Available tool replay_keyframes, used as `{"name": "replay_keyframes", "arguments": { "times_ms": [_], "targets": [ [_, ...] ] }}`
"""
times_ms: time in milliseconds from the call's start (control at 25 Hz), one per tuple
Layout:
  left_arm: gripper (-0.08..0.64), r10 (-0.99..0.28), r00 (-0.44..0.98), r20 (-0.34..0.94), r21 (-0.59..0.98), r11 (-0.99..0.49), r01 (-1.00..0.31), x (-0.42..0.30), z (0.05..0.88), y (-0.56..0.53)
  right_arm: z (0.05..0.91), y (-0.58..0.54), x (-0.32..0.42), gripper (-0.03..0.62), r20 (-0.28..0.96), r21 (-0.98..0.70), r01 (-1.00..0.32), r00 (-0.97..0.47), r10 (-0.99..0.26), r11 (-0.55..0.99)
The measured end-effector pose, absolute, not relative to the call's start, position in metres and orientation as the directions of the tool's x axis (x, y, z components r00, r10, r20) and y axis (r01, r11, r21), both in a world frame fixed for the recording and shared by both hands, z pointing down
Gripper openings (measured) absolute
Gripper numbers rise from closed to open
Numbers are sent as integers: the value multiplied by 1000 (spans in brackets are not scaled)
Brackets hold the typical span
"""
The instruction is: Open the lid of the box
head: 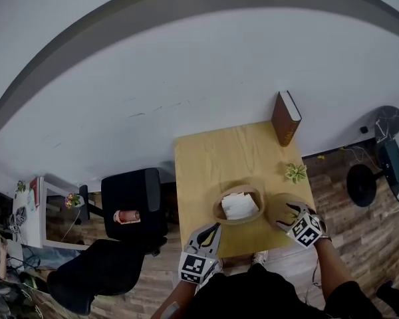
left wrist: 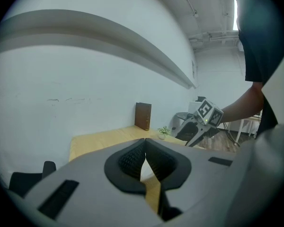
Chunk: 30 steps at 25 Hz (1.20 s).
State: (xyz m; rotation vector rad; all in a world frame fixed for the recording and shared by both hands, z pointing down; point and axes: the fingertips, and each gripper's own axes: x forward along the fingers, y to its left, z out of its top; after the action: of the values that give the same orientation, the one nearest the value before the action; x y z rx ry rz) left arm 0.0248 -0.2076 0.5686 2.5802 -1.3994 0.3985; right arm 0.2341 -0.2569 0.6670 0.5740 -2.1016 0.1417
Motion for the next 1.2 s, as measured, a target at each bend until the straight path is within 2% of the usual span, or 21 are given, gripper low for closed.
{"name": "replay_keyframes", "arguments": {
  "times_ms": [200, 400, 480, 600, 720, 920, 1200],
  "targets": [
    [17, -822, 509, 253, 49, -515, -856, 21, 535, -218, 591, -277, 202, 285, 652, 218, -541, -538, -534, 812],
    [17, -843, 508, 176, 6, -515, -857, 15, 497, -231, 523, -280, 175, 219, 456, 220, -643, -598, -660, 734],
    [17, -848, 502, 167, 9, -508, -861, 10, 493, -232, 497, -278, 168, 180, 382, 228, -659, -616, -689, 717],
    [17, -851, 500, 162, 24, -504, -864, 8, 492, -230, 467, -274, 161, 90, 282, 270, -672, -630, -724, 690],
    [17, -849, 506, 153, 39, -506, -862, 9, 489, -228, 449, -272, 158, 25, 229, 213, -715, -626, -745, 666],
    [17, -854, 495, 159, 78, -489, -869, 8, 481, -226, 445, -260, 167, 18, 168, -20, -804, -588, -791, 594],
    [17, -859, 491, 147, 73, -486, -871, 5, 478, -223, 440, -256, 167, 18, 152, -3, -808, -583, -798, 589]
  ]
}}
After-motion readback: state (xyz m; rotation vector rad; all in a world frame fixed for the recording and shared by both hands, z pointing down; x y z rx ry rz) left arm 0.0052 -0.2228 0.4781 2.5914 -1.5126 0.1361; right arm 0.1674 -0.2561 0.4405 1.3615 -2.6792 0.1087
